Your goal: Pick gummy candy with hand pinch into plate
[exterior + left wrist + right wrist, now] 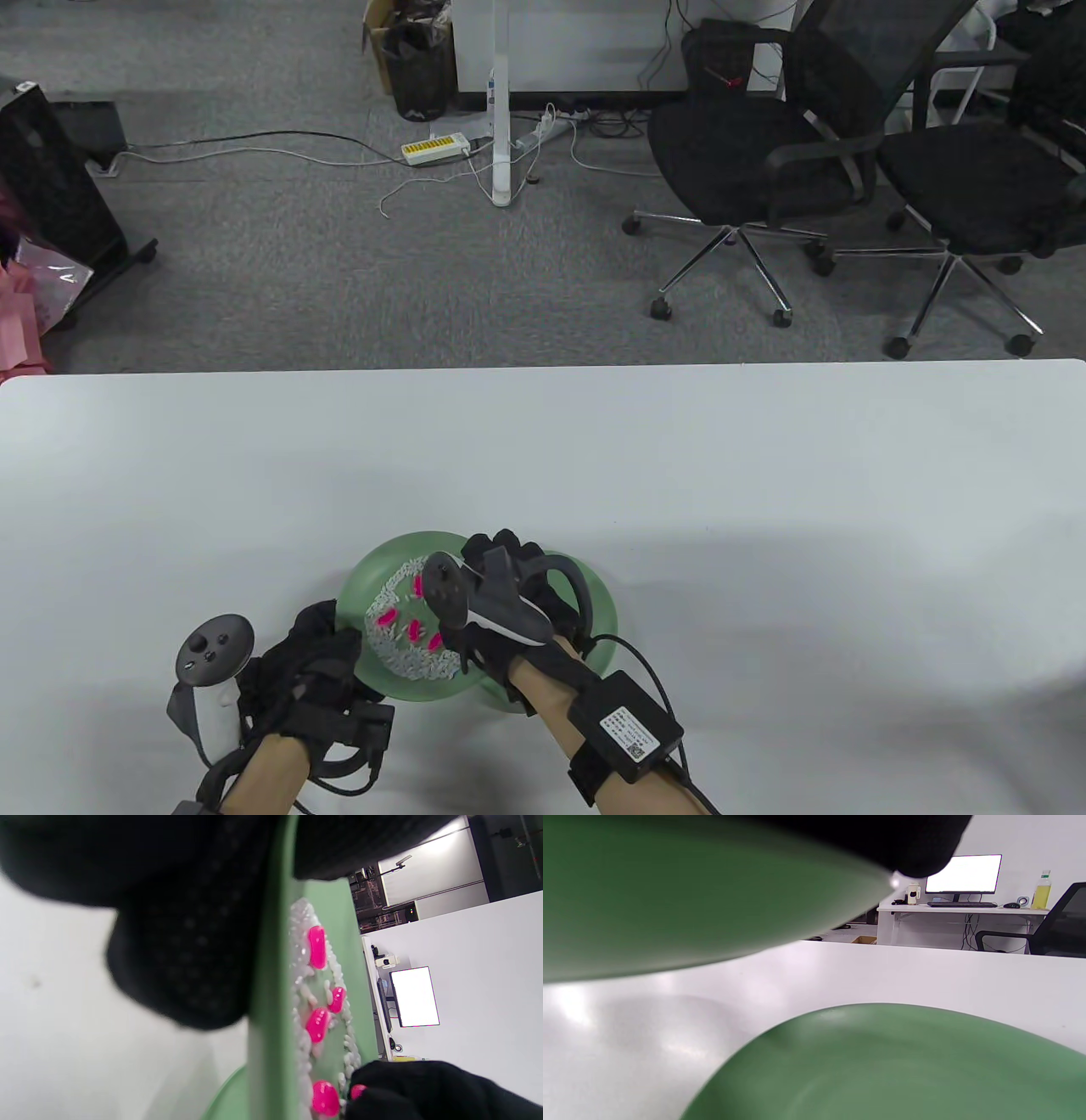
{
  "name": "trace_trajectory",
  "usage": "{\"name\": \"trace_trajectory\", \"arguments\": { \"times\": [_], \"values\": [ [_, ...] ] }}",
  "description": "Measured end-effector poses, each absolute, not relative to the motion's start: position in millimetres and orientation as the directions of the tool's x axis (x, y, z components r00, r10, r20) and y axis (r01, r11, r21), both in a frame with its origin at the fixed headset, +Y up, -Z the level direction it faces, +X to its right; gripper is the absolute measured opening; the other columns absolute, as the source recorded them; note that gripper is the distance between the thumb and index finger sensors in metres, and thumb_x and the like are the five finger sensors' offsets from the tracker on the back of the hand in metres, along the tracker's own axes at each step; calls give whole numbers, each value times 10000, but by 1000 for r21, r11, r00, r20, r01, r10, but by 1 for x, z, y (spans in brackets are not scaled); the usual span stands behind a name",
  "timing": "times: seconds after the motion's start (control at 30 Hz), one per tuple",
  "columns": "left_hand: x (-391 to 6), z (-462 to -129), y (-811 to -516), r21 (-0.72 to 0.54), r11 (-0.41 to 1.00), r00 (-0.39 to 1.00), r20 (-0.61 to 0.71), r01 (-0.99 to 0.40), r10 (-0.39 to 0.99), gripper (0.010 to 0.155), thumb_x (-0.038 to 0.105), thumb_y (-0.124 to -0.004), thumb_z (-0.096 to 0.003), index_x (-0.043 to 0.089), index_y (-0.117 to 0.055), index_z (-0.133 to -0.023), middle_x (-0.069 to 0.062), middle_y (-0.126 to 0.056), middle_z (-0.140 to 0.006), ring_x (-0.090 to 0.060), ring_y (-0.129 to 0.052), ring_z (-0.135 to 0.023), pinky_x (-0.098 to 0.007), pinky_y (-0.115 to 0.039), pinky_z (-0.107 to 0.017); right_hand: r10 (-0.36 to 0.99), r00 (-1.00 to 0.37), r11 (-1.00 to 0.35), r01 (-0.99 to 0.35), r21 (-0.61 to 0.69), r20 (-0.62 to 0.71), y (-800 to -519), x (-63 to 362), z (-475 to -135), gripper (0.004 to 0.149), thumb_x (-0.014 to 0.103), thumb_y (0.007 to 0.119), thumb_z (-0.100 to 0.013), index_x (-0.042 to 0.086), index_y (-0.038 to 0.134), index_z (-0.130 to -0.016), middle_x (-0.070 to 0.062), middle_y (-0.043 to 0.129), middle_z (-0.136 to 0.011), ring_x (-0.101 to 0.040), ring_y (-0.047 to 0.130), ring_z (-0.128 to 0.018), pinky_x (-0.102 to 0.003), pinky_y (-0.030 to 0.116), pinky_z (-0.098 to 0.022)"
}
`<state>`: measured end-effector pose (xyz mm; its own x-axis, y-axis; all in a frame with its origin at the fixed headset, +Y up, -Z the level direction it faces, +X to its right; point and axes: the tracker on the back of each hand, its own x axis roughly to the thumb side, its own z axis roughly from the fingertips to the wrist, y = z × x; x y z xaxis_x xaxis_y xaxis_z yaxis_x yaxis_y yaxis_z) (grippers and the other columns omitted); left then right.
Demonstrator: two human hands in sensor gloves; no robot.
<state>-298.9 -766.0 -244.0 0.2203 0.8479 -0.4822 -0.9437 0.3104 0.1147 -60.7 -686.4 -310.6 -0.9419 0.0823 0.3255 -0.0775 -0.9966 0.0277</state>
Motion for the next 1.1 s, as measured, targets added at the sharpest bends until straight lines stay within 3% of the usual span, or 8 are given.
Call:
{"name": "trace_trajectory", "arguments": {
  "times": [0.27,0.6,0.83,1.1],
  "values": [
    [-300,-245,-769,119,326,232,-486,-938,843,572,289,-811,-406,165,-722,-957,-43,-996,-751,-267,-1141,-156,-322,-967,-111,259,-923,-966,-252,62,283,-679,-43,-318,480,484,880,-290,206,936,-678,23,837,-794,-274,812,-703,-514,688,-621],
    [-307,-247,-772,136,344,241,-483,-929,842,570,287,-811,-407,167,-721,-957,-44,-995,-753,-272,-1140,-163,-327,-966,-117,467,-876,-884,-462,74,117,-678,19,-335,478,485,878,-295,206,932,-680,21,835,-795,-277,812,-702,-516,689,-618],
    [-314,-248,-775,154,344,233,-483,-926,844,571,288,-811,-407,167,-720,-958,-43,-994,-754,-273,-1140,-163,-328,-965,-118,395,-919,-917,-393,66,15,-706,56,-343,478,482,880,-294,206,932,-680,18,835,-794,-279,814,-701,-518,690,-615],
    [-315,-248,-775,152,342,234,-478,-927,847,570,289,-811,-408,168,-719,-958,-43,-994,-754,-271,-1139,-166,-327,-965,-120,120,-991,-989,-114,99,61,-739,50,-338,473,480,881,-292,210,936,-678,23,840,-792,-277,818,-702,-517,692,-616]
  ]
}}
